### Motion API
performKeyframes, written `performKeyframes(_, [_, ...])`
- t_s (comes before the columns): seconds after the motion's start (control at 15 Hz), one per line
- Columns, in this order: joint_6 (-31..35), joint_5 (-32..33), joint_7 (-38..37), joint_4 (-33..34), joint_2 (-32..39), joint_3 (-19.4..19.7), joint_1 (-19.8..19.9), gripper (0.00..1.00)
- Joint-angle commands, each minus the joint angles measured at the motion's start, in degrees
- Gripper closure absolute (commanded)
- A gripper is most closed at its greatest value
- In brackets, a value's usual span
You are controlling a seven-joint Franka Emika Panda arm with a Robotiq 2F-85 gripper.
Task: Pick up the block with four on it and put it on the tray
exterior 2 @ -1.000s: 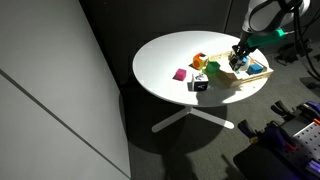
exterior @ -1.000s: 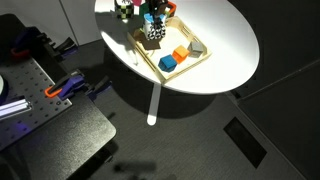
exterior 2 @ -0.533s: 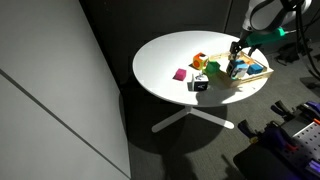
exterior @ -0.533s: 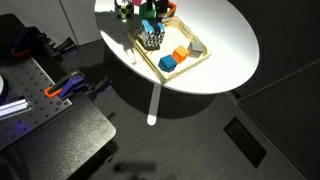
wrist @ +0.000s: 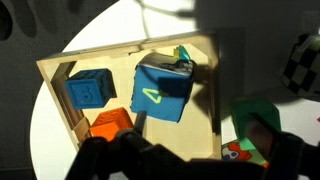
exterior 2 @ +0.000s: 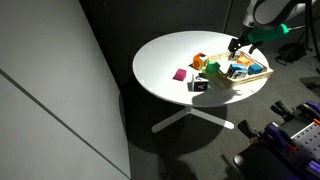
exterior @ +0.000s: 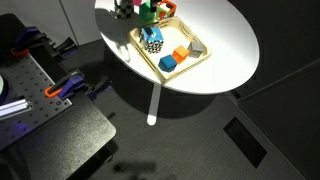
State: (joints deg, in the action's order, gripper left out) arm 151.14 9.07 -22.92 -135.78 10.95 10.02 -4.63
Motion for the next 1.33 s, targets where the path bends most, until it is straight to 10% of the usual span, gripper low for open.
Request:
performKeyframes(0.0, [-5.5, -4.2, 5.7, -2.1, -5.0, -3.5, 2.1, 0.00])
performKeyframes(0.53, [-21.1, -9.5, 16.4, -1.3, -10.0, -6.9, 3.5, 0.00])
performKeyframes(1.27, [-18.2, -8.4, 14.1, -2.2, -11.7, -8.3, 3.3, 0.00])
